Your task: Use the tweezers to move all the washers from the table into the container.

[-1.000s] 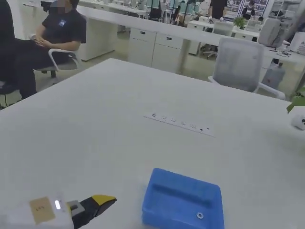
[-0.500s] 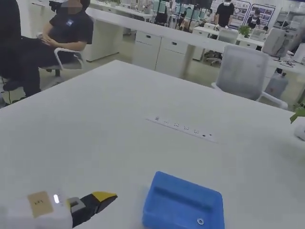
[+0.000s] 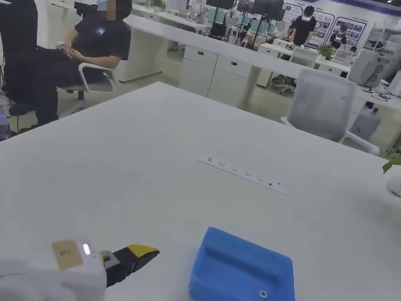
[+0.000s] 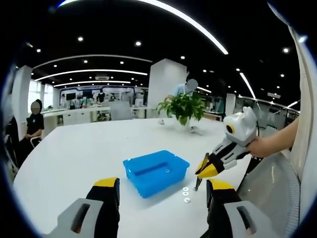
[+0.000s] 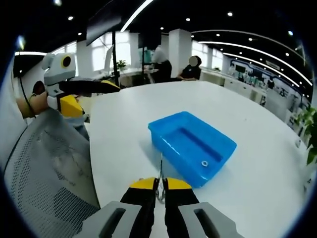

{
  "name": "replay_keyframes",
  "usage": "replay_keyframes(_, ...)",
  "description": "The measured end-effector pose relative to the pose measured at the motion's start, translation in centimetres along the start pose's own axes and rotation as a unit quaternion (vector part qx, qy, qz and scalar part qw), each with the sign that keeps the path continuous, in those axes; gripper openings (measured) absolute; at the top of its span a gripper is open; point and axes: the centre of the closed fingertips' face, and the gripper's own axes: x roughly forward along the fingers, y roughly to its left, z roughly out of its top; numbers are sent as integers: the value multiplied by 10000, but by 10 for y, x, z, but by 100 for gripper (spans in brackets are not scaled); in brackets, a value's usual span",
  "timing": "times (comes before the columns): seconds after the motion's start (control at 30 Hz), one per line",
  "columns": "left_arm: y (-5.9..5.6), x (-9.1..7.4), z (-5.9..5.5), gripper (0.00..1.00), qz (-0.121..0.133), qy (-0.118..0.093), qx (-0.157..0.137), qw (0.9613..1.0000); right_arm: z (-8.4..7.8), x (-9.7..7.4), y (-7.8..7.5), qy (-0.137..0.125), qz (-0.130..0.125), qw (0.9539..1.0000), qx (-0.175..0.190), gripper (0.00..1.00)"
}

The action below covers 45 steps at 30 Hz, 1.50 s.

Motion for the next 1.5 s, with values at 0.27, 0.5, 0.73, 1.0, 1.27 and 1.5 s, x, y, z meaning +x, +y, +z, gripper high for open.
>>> replay_keyframes(0.27,-11,7,-15,83,-212,414,332,9984,44,-13,-12,-459,-10,9988,139,2)
replay_keyframes(0.5,-9,9,-22,95,-190,573,144,9981,75,-11,-35,-729,4,9969,280,2)
replay_keyframes(0.73,-9,11,-28,98,-162,753,264,9967,83,9,-64,-770,-125,9955,529,2)
replay_keyframes(1.0,-6,11,-30,98,-112,799,330,9962,67,39,-81,-495,-99,9962,712,3)
replay_keyframes(1.27,-2,10,-25,95,-5,684,308,9972,54,56,-86,-316,-39,9971,685,3)
replay_keyframes(1.5,-1,10,-25,95,14,668,285,9974,50,64,-87,-254,-8,9975,659,3)
